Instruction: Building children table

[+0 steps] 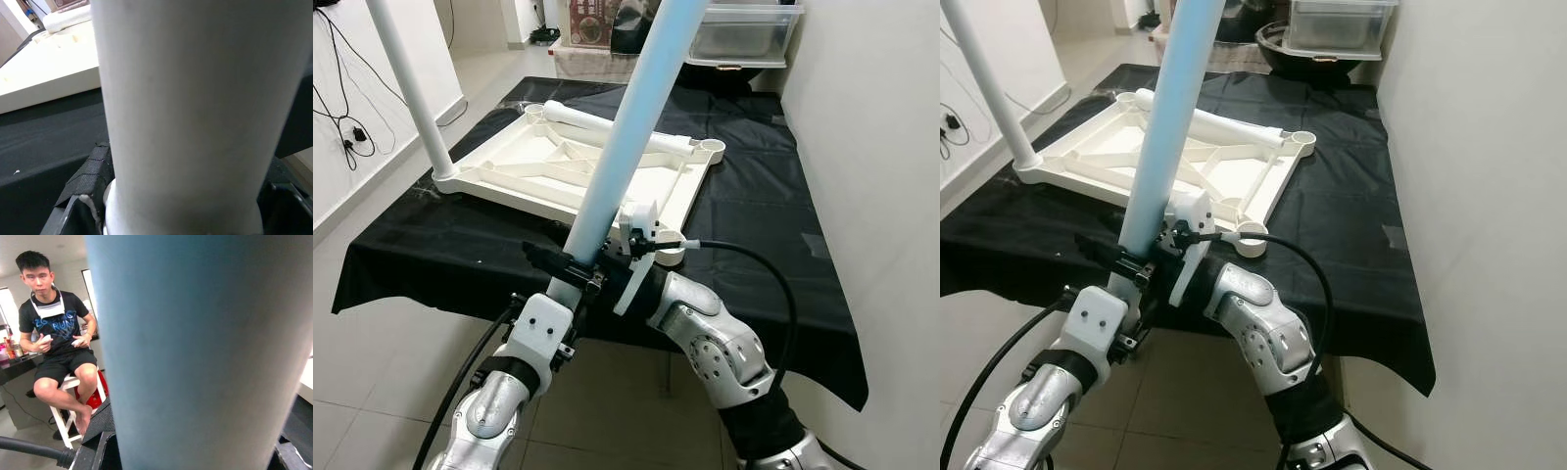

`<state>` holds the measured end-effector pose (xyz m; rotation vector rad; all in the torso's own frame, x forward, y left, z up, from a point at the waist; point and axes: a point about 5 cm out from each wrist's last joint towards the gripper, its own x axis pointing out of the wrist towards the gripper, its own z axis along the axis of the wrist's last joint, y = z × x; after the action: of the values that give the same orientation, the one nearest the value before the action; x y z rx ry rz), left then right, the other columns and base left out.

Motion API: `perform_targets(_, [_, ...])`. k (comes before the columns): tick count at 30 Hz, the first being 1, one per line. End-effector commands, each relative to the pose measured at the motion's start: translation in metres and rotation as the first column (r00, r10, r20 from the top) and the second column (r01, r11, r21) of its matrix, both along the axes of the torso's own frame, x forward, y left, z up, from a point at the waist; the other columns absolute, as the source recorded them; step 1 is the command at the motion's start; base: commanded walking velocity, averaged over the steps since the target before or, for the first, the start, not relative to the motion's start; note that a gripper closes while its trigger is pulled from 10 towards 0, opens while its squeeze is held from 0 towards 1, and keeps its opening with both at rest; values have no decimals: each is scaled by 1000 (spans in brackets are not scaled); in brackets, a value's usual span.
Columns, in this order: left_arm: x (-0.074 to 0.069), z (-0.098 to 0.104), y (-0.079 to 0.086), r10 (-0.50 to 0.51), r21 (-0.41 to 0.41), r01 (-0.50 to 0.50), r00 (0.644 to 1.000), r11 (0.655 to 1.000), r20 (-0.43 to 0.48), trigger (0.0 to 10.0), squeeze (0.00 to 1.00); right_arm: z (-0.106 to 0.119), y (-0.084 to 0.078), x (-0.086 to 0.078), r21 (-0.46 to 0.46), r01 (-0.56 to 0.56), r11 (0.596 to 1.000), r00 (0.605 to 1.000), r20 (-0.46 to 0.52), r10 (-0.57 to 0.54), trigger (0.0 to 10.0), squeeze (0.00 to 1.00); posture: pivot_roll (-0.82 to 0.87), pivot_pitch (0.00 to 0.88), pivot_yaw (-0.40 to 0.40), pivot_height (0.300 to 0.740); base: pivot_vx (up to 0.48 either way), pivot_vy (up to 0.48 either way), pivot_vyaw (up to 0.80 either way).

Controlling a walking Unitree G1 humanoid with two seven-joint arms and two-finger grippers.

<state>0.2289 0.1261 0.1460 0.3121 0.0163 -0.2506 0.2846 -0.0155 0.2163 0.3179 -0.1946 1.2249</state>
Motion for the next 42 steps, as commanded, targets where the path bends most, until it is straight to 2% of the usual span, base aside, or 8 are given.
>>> perform_targets(1, [-2, -8, -1, -14, 14, 15, 999, 1000, -34, 3843, 0, 6, 0, 4, 45, 19, 999, 1000, -25, -18, 10000, 0, 7, 62, 3, 740, 0, 0, 0])
perform_targets(3, [-2, -8, -2, -20, -3, 20, 999, 1000, -40, 3843, 0, 6, -1, 7, 56, 33, 998, 999, -38, -31, 10000, 0, 7, 62, 3, 740, 0, 0, 0])
perform_targets(4, [-2, -8, -3, -29, -13, 28, 999, 1000, -38, 10000, 0, 6, -2, 9, 65, 47, 997, 998, -40, -45, 10000, 451, 7, 62, 3, 740, 0, 0, 0])
perform_targets(5, [-2, -7, -4, -32, -15, 32, 999, 999, -36, 10000, 0, 5, -3, 11, 66, 59, 996, 998, -43, -56, 10000, 1000, 7, 62, 3, 740, 0, 0, 0])
perform_targets(8, [-6, -5, -4, -61, -51, 59, 997, 997, -37, 10000, 0, 4, -7, 14, 43, 67, 997, 997, -33, -65, 10000, 1000, 7, 62, 3, 740, 0, 0, 0])
perform_targets(9, [-9, -4, -3, -80, -70, 77, 996, 995, -42, 10000, 0, 4, -9, 15, 32, 62, 998, 998, -35, -61, 10000, 208, 13, 63, 6, 740, 0, 0, 0])
perform_targets(11, [-15, -3, 0, -131, -114, 124, 990, 986, -59, 10000, 0, 2, -12, 16, -1, 14, 1000, 999, -48, -14, 10000, 0, 12, 67, 6, 740, 0, 0, 0])
perform_targets(42, [-66, -17, 5, -584, -460, 432, 768, 776, -264, 10000, 0, -1, -19, -18, -159, -541, 826, 841, -83, 535, 10000, 0, 13, 68, 14, 740, 0, 0, 0])
